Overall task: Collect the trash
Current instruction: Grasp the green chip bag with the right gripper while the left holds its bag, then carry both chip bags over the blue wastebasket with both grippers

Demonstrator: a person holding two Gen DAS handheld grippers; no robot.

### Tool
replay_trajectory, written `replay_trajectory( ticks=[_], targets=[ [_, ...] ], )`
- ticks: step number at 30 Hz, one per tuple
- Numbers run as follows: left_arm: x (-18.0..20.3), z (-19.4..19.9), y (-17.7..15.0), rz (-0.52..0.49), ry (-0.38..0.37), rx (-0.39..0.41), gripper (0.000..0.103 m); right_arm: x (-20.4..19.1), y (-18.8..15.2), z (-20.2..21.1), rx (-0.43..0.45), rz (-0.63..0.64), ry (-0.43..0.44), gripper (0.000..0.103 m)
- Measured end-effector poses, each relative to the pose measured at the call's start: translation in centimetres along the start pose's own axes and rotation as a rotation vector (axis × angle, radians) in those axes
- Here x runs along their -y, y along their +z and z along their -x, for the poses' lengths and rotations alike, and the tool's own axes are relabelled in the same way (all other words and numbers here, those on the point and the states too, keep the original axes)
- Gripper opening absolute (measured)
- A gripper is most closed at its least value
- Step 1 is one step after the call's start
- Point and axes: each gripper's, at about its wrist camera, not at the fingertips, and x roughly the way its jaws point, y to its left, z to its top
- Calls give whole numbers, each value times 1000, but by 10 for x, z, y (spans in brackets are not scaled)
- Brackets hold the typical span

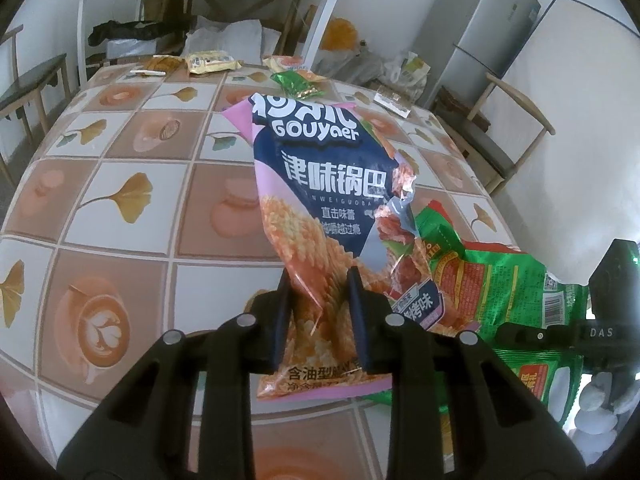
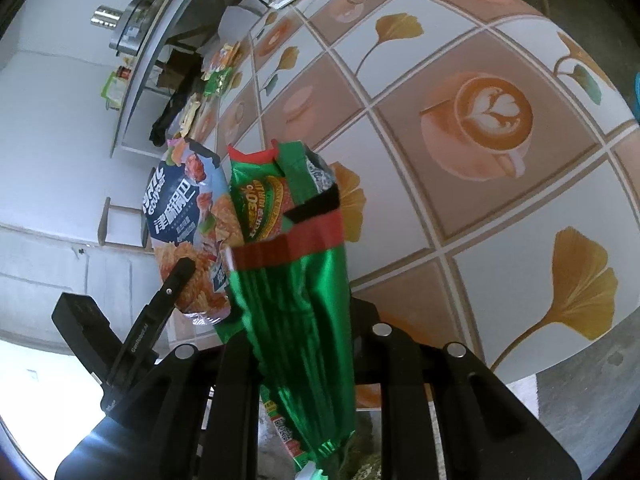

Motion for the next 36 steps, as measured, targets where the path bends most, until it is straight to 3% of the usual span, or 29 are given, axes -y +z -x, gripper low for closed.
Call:
replay_trajectory(
  ticks=[10,36],
  targets=[
    [2,14,4,-6,-5,39,18,11,2,11,39,-33,7,7],
    [3,43,14,6,-26,121,16,35,21,79,228,-98,6,6]
  ],
)
